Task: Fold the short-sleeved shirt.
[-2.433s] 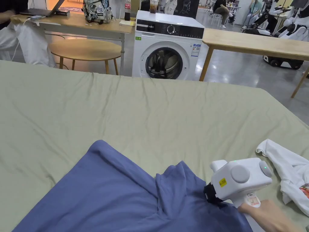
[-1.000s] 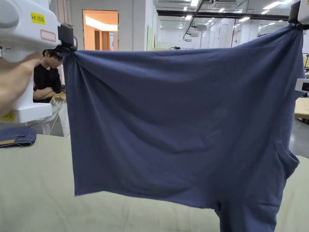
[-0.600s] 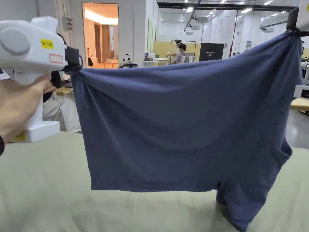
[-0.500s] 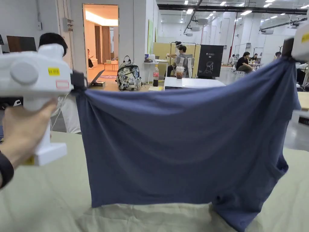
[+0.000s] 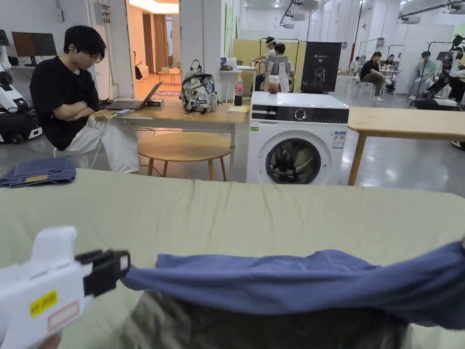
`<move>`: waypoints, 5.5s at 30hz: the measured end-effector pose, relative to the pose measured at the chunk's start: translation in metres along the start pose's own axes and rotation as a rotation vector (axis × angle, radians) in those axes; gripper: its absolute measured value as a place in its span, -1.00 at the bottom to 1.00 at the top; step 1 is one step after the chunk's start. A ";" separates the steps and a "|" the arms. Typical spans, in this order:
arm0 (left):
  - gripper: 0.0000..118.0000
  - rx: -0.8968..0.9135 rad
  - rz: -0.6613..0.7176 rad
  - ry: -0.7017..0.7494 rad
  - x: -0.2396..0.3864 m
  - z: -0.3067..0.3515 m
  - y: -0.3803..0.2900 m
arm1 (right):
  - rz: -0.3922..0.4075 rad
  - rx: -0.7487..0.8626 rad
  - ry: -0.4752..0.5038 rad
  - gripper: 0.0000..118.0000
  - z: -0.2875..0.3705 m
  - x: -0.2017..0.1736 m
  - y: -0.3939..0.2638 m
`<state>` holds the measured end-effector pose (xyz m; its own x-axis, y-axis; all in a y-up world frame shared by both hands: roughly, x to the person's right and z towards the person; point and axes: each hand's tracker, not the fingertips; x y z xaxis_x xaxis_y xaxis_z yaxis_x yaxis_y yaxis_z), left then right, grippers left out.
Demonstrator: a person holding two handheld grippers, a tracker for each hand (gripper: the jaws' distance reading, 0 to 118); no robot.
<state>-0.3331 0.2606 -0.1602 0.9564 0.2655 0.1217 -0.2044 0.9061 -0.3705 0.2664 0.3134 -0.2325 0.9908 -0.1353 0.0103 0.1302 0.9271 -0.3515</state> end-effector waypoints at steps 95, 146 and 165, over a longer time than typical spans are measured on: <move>-0.98 -0.478 -0.064 0.265 0.030 0.053 -0.204 | -0.022 -0.420 -0.133 -0.94 0.096 0.017 -0.265; -1.00 0.127 -0.129 0.109 0.107 0.109 -0.094 | 0.177 0.040 0.013 -1.00 0.112 -0.064 -0.169; -0.02 -0.415 0.097 0.207 -0.038 -0.121 -0.115 | 0.059 -0.074 0.062 -1.00 0.083 -0.036 -0.187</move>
<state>-0.3210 0.1060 -0.2331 0.9670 0.2330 -0.1027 -0.2349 0.6608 -0.7129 0.2094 0.1737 -0.0895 0.9920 -0.1051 -0.0693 0.0668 0.9060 -0.4181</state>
